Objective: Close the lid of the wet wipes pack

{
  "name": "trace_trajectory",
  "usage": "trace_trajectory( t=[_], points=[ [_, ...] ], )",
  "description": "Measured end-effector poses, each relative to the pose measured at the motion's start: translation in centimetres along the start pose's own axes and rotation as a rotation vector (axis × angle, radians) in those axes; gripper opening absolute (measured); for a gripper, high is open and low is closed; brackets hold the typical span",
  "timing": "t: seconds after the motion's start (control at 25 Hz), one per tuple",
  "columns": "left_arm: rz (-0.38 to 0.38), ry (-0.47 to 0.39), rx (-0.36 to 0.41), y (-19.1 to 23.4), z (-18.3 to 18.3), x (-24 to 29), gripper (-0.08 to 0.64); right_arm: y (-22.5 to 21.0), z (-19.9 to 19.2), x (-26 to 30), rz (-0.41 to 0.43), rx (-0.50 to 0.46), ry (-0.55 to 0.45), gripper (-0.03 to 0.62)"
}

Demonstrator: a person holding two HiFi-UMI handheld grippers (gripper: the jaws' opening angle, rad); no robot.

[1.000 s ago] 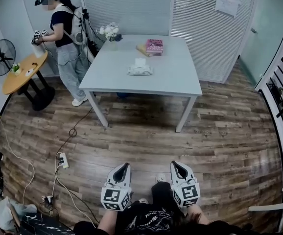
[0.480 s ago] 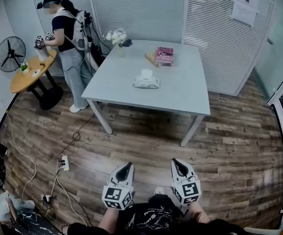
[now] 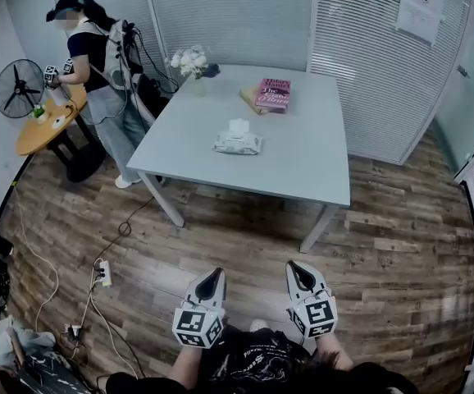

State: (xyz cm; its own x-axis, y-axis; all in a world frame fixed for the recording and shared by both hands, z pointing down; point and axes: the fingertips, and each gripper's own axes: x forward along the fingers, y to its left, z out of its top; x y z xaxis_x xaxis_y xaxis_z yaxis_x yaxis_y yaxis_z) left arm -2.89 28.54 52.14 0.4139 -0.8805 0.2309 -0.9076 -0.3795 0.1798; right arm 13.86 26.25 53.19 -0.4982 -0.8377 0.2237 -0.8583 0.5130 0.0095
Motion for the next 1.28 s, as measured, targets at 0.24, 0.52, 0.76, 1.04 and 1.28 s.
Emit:
trace_trajectory(
  t=[0.24, 0.52, 0.76, 1.04, 1.28],
  points=[
    [-0.024, 0.019, 0.008, -0.3, 0.2, 3.1, 0.015, -1.9, -0.2, 1.3, -0.010, 0.017, 0.014, -0.002],
    [-0.053, 0.050, 0.007, 1.7, 0.0, 8.1, 0.015, -3.8, -1.0, 3.7, -0.042, 0.038, 0.048, -0.002],
    [-0.109, 0.034, 0.031, 5.0, 2.7, 13.6, 0.015, -6.0, 1.0, 8.9, -0.100, 0.043, 0.031, -0.002],
    [-0.162, 0.051, 0.050, 10.9, 6.0, 19.9, 0.015, -7.8, 3.2, 16.4, -0.157, 0.077, 0.035, -0.002],
    [-0.216, 0.042, 0.091, 15.8, 9.0, 25.1, 0.015, -8.7, 4.9, 23.1, -0.204, 0.108, 0.022, -0.002]
  ],
)
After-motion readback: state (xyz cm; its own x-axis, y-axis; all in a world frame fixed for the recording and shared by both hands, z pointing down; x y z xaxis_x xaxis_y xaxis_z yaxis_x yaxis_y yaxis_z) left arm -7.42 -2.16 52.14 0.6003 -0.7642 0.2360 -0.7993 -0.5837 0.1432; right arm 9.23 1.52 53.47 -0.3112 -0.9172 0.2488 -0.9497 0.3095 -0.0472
